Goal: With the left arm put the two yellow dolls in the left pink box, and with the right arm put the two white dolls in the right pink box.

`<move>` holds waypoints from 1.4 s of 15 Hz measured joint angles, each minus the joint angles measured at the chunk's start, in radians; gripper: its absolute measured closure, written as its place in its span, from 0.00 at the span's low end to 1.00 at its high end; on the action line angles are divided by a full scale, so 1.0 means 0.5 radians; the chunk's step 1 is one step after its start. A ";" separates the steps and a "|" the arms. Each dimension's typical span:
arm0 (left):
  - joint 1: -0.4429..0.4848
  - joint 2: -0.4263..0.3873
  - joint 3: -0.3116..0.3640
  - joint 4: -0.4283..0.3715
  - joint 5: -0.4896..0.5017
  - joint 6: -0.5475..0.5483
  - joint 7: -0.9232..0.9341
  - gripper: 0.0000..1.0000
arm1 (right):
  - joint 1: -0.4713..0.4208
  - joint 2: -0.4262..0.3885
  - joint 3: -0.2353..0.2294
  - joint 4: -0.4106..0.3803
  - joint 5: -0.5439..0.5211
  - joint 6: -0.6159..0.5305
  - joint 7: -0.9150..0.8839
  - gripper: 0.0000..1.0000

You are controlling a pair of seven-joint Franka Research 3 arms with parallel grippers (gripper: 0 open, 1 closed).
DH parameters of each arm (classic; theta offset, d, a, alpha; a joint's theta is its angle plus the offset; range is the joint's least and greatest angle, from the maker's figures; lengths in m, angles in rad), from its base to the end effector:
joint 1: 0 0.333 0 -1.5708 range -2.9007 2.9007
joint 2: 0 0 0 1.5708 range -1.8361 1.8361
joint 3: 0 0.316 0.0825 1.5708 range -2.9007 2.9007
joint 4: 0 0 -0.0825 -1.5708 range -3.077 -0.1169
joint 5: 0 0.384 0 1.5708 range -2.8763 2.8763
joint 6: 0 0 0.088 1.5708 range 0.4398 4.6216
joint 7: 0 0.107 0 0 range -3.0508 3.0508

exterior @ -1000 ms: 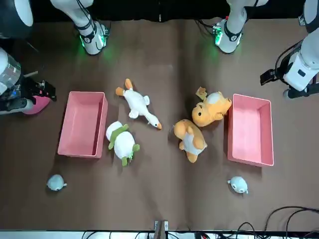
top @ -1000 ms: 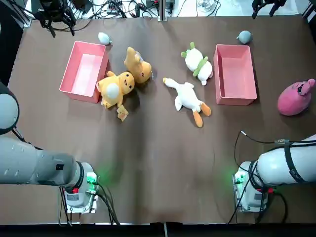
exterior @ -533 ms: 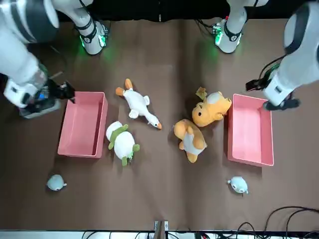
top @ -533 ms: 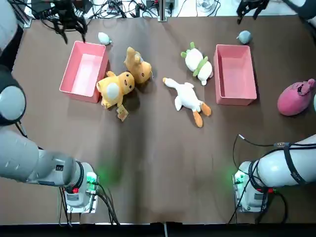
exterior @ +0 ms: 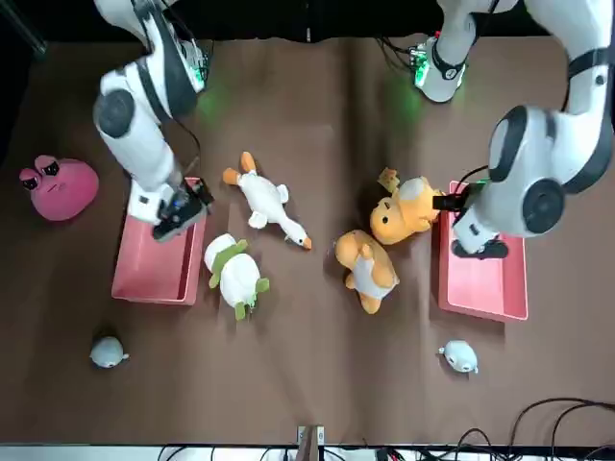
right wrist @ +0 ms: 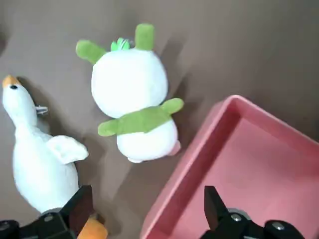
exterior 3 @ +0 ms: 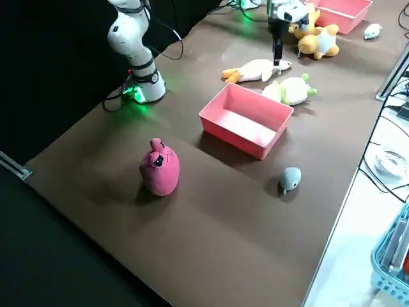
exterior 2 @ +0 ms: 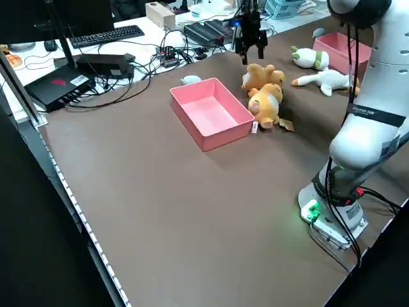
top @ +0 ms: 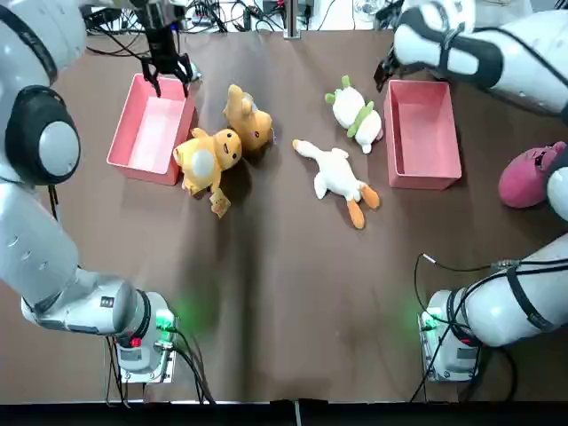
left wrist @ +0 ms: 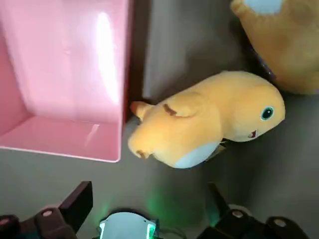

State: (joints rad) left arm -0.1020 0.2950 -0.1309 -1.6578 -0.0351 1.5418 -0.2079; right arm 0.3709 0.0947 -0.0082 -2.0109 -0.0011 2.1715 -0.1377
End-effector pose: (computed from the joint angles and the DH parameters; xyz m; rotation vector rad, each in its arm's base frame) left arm 0.5801 -0.1350 0.4131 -3.0569 0.0321 0.6431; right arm 0.5416 0.2056 0.4141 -3.0363 -0.7770 -0.1030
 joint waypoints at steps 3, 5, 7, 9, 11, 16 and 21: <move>-0.076 0.131 -0.022 0.002 0.000 0.006 0.003 0.00 | 0.030 0.159 -0.001 -0.043 -0.001 0.192 -0.069 0.00; -0.214 0.231 -0.024 0.004 0.053 0.026 0.002 0.02 | 0.033 0.290 -0.002 -0.033 -0.001 0.321 -0.192 0.00; -0.264 0.277 -0.025 0.006 0.109 0.032 -0.014 0.01 | 0.056 0.373 -0.001 -0.005 -0.001 0.362 -0.227 0.00; -0.258 0.320 -0.020 0.006 0.120 0.091 -0.015 0.07 | 0.101 0.472 -0.001 0.026 -0.001 0.467 -0.230 0.00; -0.225 0.372 -0.017 0.007 0.121 0.166 -0.015 0.09 | 0.128 0.568 -0.001 0.042 -0.001 0.586 -0.230 0.00; -0.176 0.473 -0.016 0.009 0.121 0.253 -0.012 0.15 | 0.172 0.696 -0.001 0.058 -0.001 0.697 -0.258 0.00; -0.176 0.519 -0.018 0.011 0.121 0.287 -0.012 0.22 | 0.155 0.745 -0.027 0.063 -0.001 0.776 -0.420 0.00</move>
State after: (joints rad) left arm -0.1898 0.5544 -0.1398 -1.6525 0.0255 1.6854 -0.2138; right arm 0.4482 0.4671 -0.0217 -1.9794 -0.0015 2.5592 -0.3477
